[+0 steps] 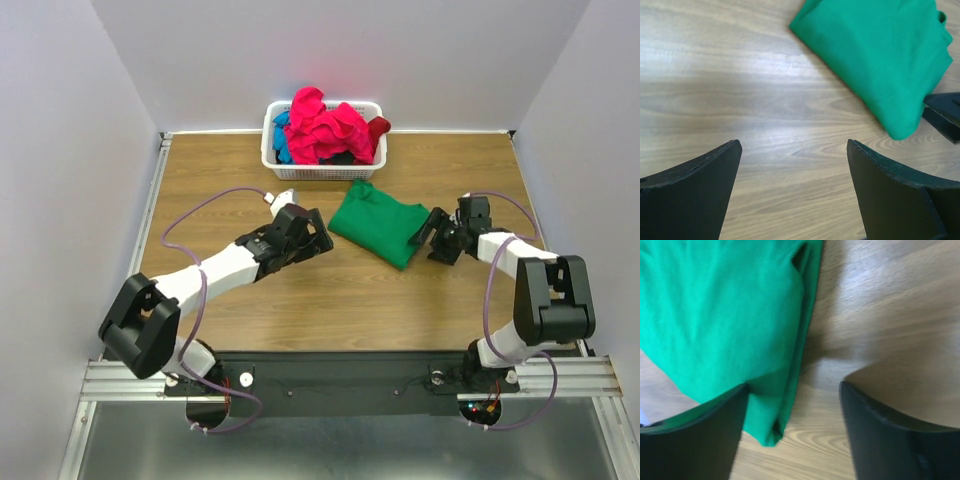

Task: Fold and stack the t-shirts
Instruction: Neatly place the folded tshirt to the corner

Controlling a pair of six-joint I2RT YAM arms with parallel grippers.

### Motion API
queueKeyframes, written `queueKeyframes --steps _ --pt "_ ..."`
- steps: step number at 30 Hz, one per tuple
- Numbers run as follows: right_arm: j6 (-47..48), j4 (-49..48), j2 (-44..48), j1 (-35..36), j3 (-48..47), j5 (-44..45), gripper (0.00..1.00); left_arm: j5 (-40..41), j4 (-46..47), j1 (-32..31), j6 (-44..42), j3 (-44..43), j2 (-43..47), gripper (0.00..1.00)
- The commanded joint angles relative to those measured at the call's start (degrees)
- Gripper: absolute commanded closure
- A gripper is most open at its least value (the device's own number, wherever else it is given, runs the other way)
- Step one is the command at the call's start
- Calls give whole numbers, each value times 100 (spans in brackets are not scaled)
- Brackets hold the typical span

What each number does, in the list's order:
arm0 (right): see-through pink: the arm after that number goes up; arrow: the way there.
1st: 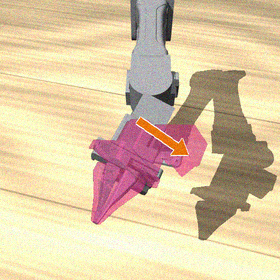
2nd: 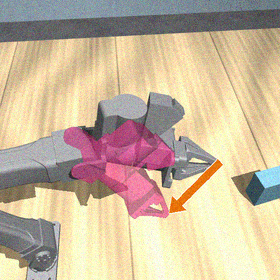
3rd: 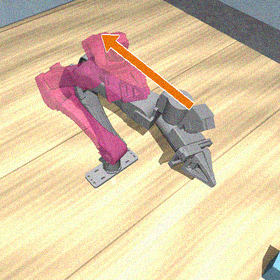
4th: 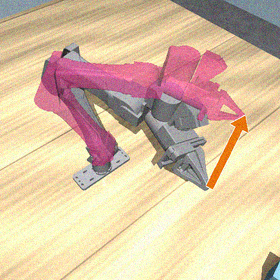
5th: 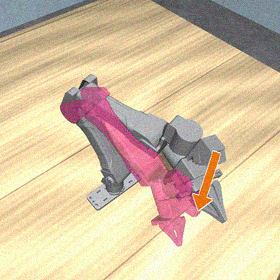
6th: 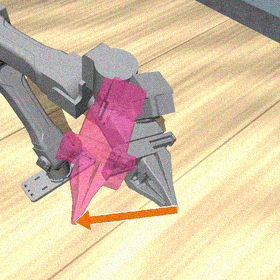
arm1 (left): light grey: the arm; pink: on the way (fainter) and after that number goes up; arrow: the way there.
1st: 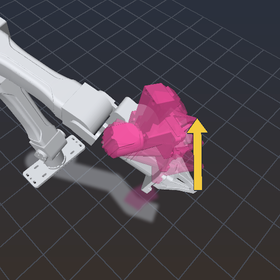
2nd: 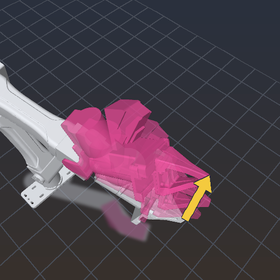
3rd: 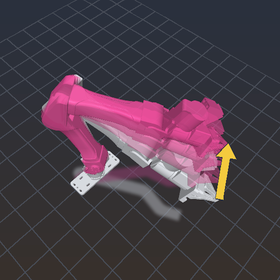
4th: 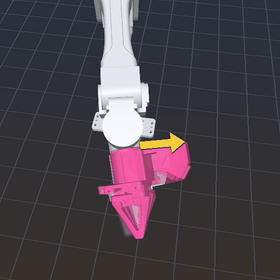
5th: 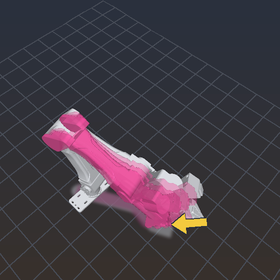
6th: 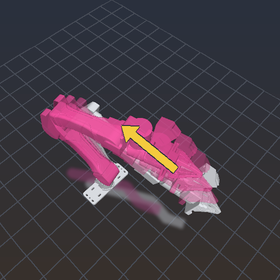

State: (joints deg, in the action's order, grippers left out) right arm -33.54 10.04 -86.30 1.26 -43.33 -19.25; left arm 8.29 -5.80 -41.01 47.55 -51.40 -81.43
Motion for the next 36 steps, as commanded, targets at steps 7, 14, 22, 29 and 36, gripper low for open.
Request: queueKeyframes --steps 7,14,22,29,36 --pt "-390 -952 -633 164 158 -71 38 181 132 32 483 1034 1128 2" --pt "-390 -1136 -1063 235 45 -27 54 242 -113 41 659 1351 1647 2" --pt "425 194 -1037 165 -912 1106 100 699 -790 41 677 1325 2359 2" --pt "2166 2155 -1749 -793 -2483 1386 100 744 -896 111 159 1229 2580 2" --pt "3238 3170 -1996 -1005 -3443 3712 100 472 -765 243 -420 685 1957 2"
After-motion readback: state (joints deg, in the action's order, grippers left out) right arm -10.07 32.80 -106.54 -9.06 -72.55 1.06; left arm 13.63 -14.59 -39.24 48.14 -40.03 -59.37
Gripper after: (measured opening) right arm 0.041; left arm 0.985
